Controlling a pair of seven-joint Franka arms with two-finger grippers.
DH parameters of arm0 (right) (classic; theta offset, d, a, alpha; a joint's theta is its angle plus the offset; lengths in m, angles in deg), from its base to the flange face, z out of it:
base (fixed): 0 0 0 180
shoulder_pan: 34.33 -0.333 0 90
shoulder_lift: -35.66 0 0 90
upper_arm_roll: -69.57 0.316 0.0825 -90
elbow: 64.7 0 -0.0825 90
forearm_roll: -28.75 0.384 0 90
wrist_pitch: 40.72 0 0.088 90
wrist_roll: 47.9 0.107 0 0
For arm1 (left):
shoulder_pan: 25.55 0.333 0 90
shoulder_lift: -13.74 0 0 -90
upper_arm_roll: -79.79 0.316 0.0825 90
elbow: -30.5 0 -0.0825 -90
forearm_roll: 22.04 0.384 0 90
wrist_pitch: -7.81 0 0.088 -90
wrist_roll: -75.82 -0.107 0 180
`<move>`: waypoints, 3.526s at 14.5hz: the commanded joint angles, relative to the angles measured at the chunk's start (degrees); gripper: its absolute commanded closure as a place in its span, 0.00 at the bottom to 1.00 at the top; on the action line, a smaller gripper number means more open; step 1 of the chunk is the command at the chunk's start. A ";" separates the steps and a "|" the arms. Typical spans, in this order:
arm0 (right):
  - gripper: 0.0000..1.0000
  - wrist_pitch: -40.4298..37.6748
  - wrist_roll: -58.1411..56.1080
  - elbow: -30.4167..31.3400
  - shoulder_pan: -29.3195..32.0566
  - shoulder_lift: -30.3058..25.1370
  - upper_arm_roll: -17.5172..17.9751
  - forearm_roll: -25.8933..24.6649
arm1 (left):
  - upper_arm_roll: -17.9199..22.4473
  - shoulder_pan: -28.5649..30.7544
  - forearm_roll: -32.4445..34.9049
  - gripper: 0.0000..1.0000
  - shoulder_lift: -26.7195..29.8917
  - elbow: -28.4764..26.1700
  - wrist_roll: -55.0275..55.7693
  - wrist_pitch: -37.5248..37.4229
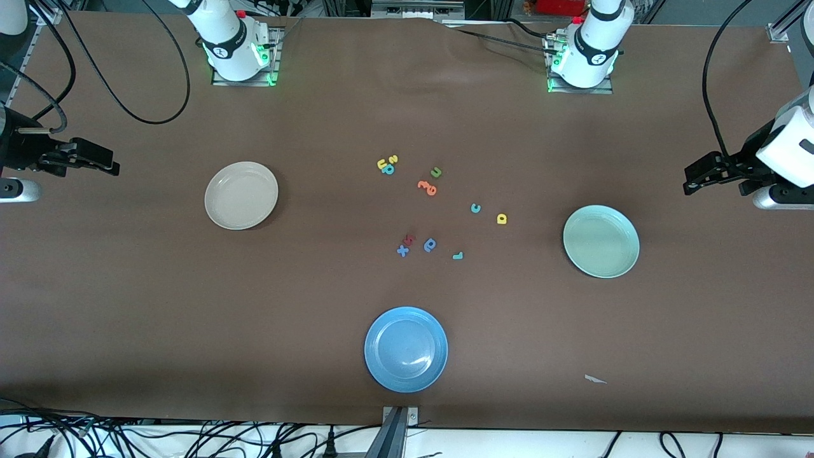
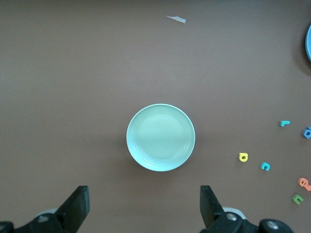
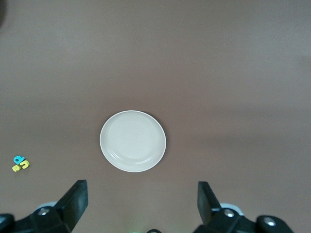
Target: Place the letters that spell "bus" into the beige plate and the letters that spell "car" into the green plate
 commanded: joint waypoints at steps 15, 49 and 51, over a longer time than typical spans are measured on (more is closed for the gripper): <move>0.00 0.11 0.33 1.63 -1.59 -1.37 0.74 -4.62 | -0.45 0.37 1.08 0.00 1.16 -1.37 0.52 0.83; 0.00 0.02 0.25 1.63 -1.50 -1.29 0.65 -4.27 | -0.45 0.37 1.08 0.00 1.07 -1.37 0.53 1.10; 0.00 0.02 0.33 1.63 -1.50 -1.29 0.65 -4.27 | -0.45 0.37 1.08 0.00 1.07 -1.37 0.61 1.10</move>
